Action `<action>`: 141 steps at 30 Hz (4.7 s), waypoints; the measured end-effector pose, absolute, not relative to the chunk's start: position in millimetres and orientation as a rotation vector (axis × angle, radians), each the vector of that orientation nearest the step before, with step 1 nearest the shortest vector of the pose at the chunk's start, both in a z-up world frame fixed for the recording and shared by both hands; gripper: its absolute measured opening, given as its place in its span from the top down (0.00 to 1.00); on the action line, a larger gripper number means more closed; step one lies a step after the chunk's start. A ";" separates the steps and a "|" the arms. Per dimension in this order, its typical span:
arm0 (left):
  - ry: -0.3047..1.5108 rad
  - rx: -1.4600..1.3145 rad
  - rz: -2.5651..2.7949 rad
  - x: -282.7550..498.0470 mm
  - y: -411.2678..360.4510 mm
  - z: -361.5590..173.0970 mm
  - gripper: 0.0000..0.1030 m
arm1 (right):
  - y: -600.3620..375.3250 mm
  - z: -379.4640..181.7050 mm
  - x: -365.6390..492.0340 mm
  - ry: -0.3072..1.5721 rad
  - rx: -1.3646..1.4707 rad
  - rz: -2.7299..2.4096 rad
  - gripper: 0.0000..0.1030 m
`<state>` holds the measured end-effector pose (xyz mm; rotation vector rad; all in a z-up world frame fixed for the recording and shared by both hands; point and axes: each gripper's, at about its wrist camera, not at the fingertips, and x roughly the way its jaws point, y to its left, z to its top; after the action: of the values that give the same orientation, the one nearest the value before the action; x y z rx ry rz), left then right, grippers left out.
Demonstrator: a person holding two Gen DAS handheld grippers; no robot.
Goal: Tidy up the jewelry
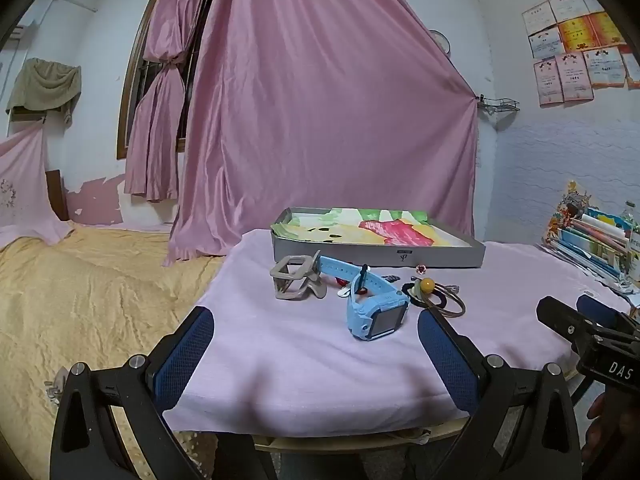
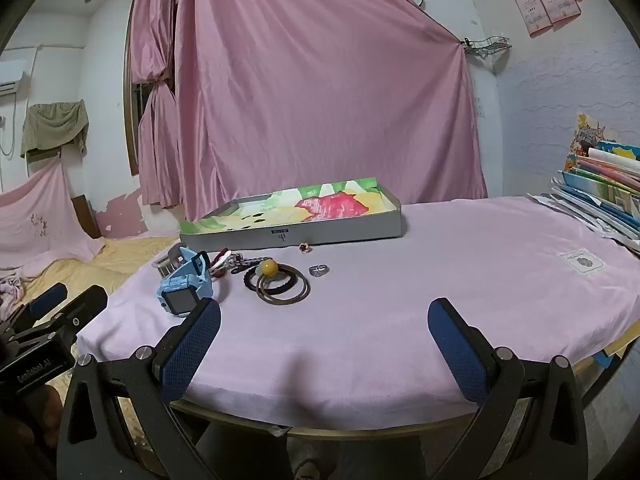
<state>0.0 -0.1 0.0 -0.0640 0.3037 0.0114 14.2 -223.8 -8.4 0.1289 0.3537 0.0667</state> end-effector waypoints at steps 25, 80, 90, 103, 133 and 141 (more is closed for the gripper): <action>0.295 -0.068 0.010 -1.2 -0.7 0.7 0.01 | -226.1 -7.6 15.9 0.355 0.136 0.063 0.01; 0.303 -0.069 0.001 1.4 -5.4 -1.0 0.00 | -227.4 -7.8 16.5 0.360 0.137 0.063 0.01; 0.308 -0.074 0.002 0.9 -5.4 -1.8 0.00 | -227.9 -9.3 18.2 0.369 0.140 0.064 0.01; 0.325 -0.097 -0.010 5.7 -1.1 -6.8 0.00 | -225.6 -11.1 18.6 0.340 0.141 0.081 0.01; 0.535 -0.182 -0.240 93.6 -9.7 -14.0 0.28 | -233.0 -0.9 121.0 0.561 0.091 0.283 0.31; 0.593 -0.186 -0.291 104.4 -12.9 -21.0 0.43 | -204.7 -9.1 156.4 0.667 0.101 0.393 0.53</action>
<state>104.4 -12.9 -21.0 -0.1859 0.5926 -0.2913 156.4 -204.7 -9.1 0.1007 0.6672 0.3931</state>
